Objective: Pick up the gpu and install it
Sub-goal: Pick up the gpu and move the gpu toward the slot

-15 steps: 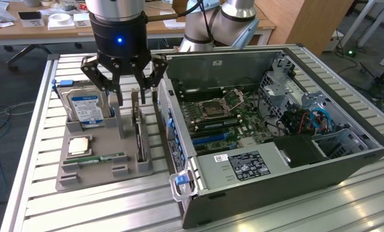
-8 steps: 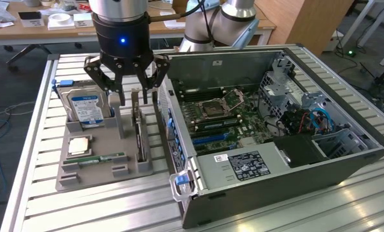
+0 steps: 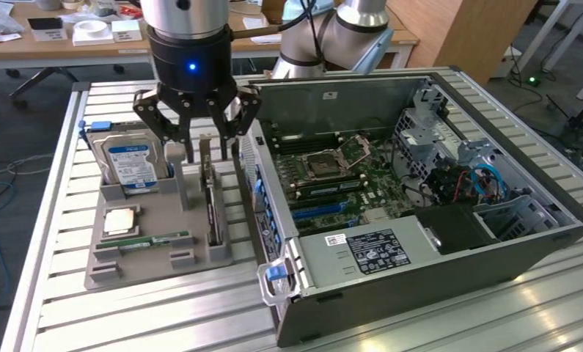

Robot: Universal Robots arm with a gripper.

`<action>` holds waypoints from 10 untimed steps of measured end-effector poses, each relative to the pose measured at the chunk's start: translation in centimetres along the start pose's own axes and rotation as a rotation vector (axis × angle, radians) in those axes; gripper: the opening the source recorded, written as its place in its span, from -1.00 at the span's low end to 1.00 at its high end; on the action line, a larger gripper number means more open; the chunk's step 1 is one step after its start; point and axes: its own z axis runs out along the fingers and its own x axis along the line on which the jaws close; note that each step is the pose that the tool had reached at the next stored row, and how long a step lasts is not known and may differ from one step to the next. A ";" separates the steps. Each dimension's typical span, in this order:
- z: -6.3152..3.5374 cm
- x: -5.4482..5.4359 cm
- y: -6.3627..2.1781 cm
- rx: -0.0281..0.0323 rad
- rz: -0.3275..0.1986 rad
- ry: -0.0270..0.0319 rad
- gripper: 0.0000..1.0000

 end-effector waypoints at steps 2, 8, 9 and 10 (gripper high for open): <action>0.15 -0.1 0.00 0.0000 0.000 0.0001 -0.02; 0.40 -0.1 0.00 0.0000 0.000 0.0000 -0.02; 0.54 -0.1 -0.01 -0.0001 0.000 0.0000 -0.02; 0.69 -0.1 -0.01 0.0000 0.000 0.0000 -0.02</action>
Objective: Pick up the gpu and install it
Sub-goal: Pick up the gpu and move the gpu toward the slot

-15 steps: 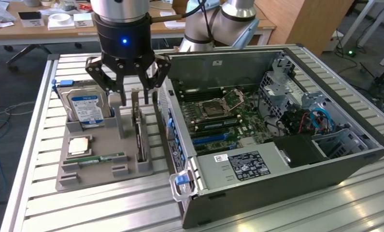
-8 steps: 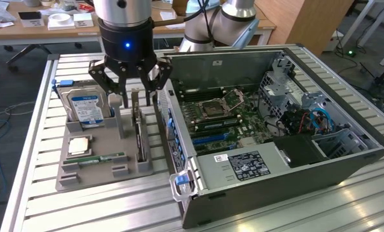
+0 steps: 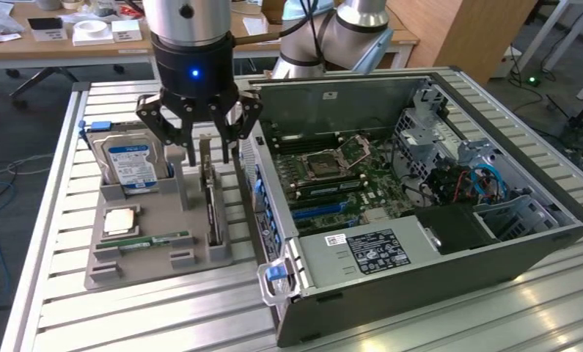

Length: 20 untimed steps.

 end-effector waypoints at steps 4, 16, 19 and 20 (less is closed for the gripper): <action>0.52 0.0 -0.02 0.0000 0.000 0.0000 -0.02; 0.92 0.0 -0.04 0.0000 0.000 0.0000 -0.02; 1.20 0.0 -0.05 0.0000 0.000 0.0000 -0.02; 1.30 0.0 -0.05 0.0000 0.000 0.0001 -0.02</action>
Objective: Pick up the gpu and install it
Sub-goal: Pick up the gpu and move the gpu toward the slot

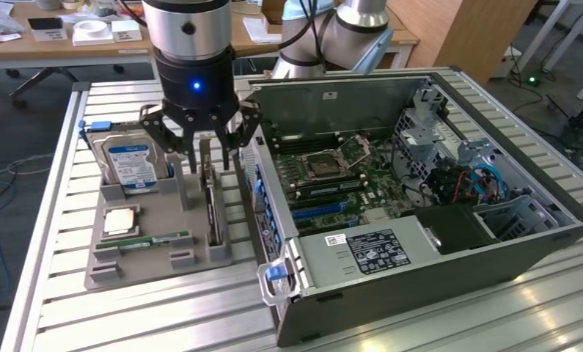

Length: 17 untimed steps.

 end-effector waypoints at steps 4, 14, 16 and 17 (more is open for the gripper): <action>0.38 0.0 0.00 0.0000 0.000 -0.0001 -0.02; 2.14 0.1 0.14 0.0000 0.000 -0.0001 -0.02; 2.50 0.1 0.23 -0.0001 0.000 -0.0001 -0.02; 2.70 0.1 0.28 0.0000 0.000 0.0000 -0.02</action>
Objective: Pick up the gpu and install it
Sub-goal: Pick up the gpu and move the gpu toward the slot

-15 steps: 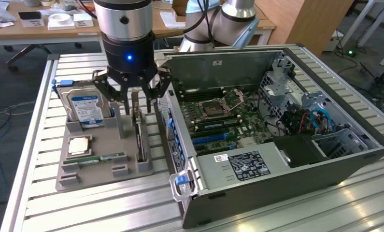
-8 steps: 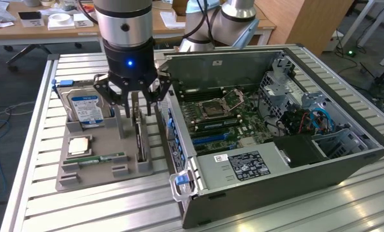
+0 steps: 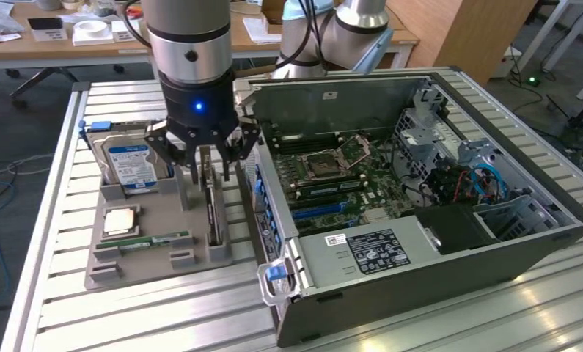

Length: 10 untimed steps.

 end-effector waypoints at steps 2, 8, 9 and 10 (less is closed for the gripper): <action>0.35 0.0 0.11 0.0001 0.000 0.0000 -0.02; 0.64 0.1 0.29 0.0000 0.000 0.0000 -0.02; 0.68 0.2 0.33 0.0001 0.000 0.0001 -0.02; 0.74 0.2 0.38 0.0001 0.001 0.0000 -0.02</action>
